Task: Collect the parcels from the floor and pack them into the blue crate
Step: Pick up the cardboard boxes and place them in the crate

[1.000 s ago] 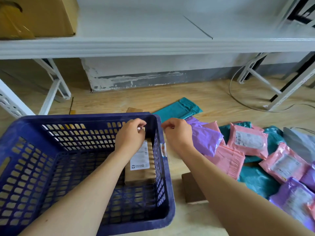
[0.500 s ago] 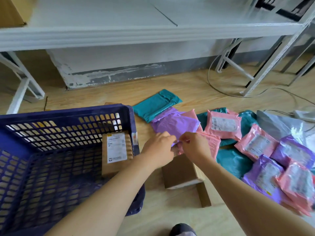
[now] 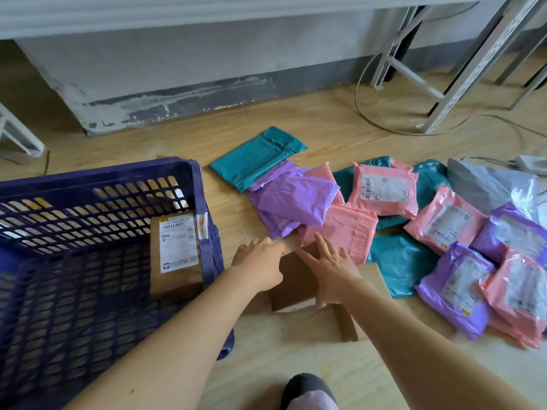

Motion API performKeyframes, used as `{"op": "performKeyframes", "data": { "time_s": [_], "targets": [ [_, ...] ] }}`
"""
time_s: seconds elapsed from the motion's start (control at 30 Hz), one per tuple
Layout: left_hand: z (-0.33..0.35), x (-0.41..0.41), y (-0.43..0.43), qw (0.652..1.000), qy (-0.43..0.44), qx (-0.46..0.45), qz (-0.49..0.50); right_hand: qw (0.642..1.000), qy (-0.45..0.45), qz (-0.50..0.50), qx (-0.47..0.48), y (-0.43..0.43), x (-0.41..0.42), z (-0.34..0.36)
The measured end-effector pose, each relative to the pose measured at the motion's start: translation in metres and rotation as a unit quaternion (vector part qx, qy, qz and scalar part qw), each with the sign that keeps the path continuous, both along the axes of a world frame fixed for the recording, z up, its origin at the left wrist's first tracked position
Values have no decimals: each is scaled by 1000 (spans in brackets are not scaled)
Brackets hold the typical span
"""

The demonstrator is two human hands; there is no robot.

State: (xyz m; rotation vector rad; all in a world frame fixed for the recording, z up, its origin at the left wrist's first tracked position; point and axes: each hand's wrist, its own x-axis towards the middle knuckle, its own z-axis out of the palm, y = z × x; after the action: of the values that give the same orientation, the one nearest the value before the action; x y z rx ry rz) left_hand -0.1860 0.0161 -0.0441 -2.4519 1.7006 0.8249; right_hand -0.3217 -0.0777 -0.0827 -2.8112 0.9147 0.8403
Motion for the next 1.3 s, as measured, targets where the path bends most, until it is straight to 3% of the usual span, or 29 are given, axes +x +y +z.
{"op": "performKeyframes", "data": {
  "time_s": [0.1,0.17,0.27,0.33,0.43,0.5,0.7,1.03,1.3],
  "targets": [
    [-4,2,3,1000,2,9,6,1000,-24,-8,16,1,2,-3],
    [-6,2,4,1000,5,10,11,989,-88,-78,86,4,-2,-5],
    [-10,-4,5,1000,12,-3,13,918,-255,-256,161,3,-10,-11],
    [-13,-10,3,999,19,-29,13,878,-324,-330,124,-1,-18,-16],
    [-20,-26,-3,996,33,-78,-1,911,-250,-328,20,-5,-36,-24],
    [-26,-38,-9,994,40,-96,-19,922,-171,-348,10,-3,-49,-31],
    [-41,-58,-15,993,70,-92,-27,890,-34,-448,72,3,-78,-51],
    [-20,-48,-8,995,59,-73,-28,890,-117,-441,-8,-7,-75,-13],
    [33,-33,7,991,64,-115,11,871,-198,-444,63,-13,-60,66]
  ]
}}
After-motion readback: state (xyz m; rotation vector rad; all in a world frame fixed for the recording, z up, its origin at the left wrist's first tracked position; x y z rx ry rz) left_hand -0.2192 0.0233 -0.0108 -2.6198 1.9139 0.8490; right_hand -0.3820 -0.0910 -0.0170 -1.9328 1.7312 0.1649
